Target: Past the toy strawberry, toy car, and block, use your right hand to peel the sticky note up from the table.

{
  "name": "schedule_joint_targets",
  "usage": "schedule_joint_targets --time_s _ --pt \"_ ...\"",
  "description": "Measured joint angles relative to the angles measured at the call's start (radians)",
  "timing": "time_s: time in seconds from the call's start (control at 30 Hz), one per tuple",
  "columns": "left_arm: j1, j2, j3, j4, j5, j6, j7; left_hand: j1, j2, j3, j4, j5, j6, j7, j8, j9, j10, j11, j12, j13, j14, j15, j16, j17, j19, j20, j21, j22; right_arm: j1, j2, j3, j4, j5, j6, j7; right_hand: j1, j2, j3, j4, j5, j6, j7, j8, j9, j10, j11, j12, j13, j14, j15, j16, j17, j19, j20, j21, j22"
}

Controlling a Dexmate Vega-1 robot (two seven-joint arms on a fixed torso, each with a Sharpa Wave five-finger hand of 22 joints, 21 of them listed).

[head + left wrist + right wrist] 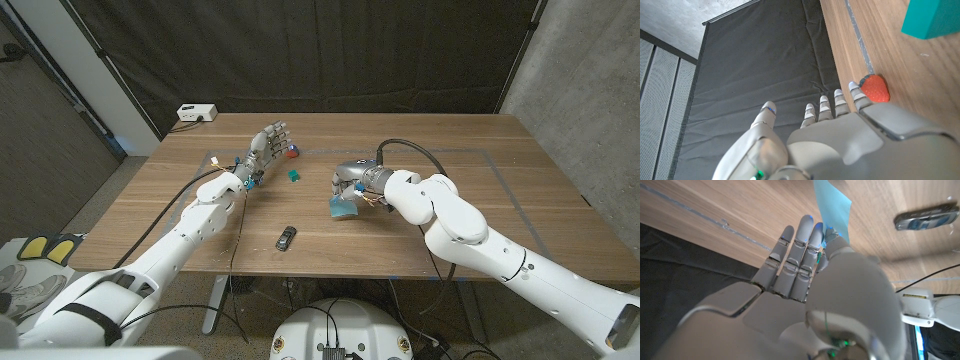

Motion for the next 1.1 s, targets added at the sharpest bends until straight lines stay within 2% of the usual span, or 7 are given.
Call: schedule_joint_targets --time_s 0.2,0.27,0.33,0.4,0.5,0.57,1.1 --pt "-0.001 0.004 0.0 -0.007 0.006 -0.008 0.0 0.0 0.0 0.0 0.0 0.0 0.0 0.0 0.0 0.0 0.0 0.0 0.0 0.0 0.0 0.0 0.0 0.0 0.0 0.0 0.0 0.0 -0.05 0.0 0.04 0.009 0.028 0.011 -0.107 0.0 0.0 0.002 0.002 0.0 0.0 0.0 0.0 -0.005 0.0 0.0 0.0 -0.001 0.0 0.0 -0.008 0.005 0.0 0.0 0.004 0.0" --pt "0.0 0.006 0.0 -0.014 0.007 -0.01 0.001 0.0 0.0 0.0 0.0 0.0 0.0 0.0 0.0 0.0 0.0 0.0 0.0 0.0 0.0 0.0 0.0 0.0 0.0 0.0 0.0 0.0 -0.068 0.002 0.054 0.017 0.046 0.025 -0.174 0.0 0.0 0.002 0.001 0.0 0.0 0.0 0.0 -0.007 0.0 0.0 0.0 -0.001 0.0 0.0 -0.008 0.005 0.0 0.0 0.004 0.0" --pt "0.003 0.009 -0.001 -0.023 0.009 -0.012 0.003 0.0 0.0 0.0 0.0 0.0 0.0 0.0 0.0 0.0 0.0 0.0 0.0 0.0 0.006 -0.006 0.0 0.0 0.0 0.0 0.0 0.0 -0.089 0.007 0.071 0.029 0.046 0.025 -0.174 0.0 0.0 0.001 0.001 0.0 -0.003 -0.003 0.0 -0.008 0.0 0.0 0.003 -0.001 0.0 0.0 -0.008 0.009 0.0 0.0 0.004 0.0" --pt "0.006 0.011 -0.002 -0.028 0.01 -0.014 0.007 0.0 0.0 0.0 0.0 0.0 0.0 0.0 0.0 0.0 0.0 0.0 0.0 0.0 0.005 -0.005 0.0 0.0 0.0 0.0 0.0 0.0 -0.108 0.012 0.085 0.042 0.088 0.059 -0.305 0.0 0.0 0.001 0.001 0.0 -0.004 -0.004 0.0 -0.008 0.0 0.0 0.004 -0.002 0.0 0.0 -0.015 0.009 0.0 0.0 0.008 0.0" --pt "0.008 0.012 -0.002 -0.033 0.012 -0.015 0.01 0.0 0.0 0.0 0.0 0.0 0.0 0.0 0.0 0.0 0.0 0.0 0.0 0.0 0.005 -0.005 0.0 0.0 0.0 0.0 0.0 0.0 -0.132 0.019 0.105 0.059 0.106 0.073 -0.358 0.0 0.0 0.001 0.001 0.0 -0.004 -0.004 0.0 -0.012 0.0 0.0 0.004 -0.005 0.0 0.0 -0.02 0.009 -0.004 -0.004 0.008 0.0" --pt "0.011 0.012 -0.002 -0.039 0.013 -0.016 0.012 0.0 0.0 0.0 0.0 0.0 0.0 0.0 0.0 0.0 0.0 0.0 0.0 0.0 0.005 -0.005 0.0 0.0 0.0 0.0 0.0 0.0 -0.148 0.025 0.119 0.071 0.143 0.103 -0.479 0.0 0.0 -0.002 0.004 0.0 -0.004 -0.004 0.0 -0.013 -0.001 0.0 0.004 -0.005 0.0 0.0 -0.023 0.009 -0.004 -0.004 0.008 0.0" --pt "0.033 0.022 -0.003 -0.084 0.017 -0.021 0.031 0.0 0.0 0.0 0.0 0.0 0.0 0.0 0.0 0.0 0.0 0.0 0.0 0.0 0.005 -0.005 0.0 0.0 0.0 0.0 0.0 0.0 -0.224 0.069 0.2 0.157 0.288 0.222 -0.852 0.0 0.0 -0.003 0.005 0.008 -0.007 -0.011 0.014 -0.01 -0.006 -0.005 0.004 -0.014 0.005 -0.005 -0.07 -0.003 -0.013 -0.005 0.02 0.0"
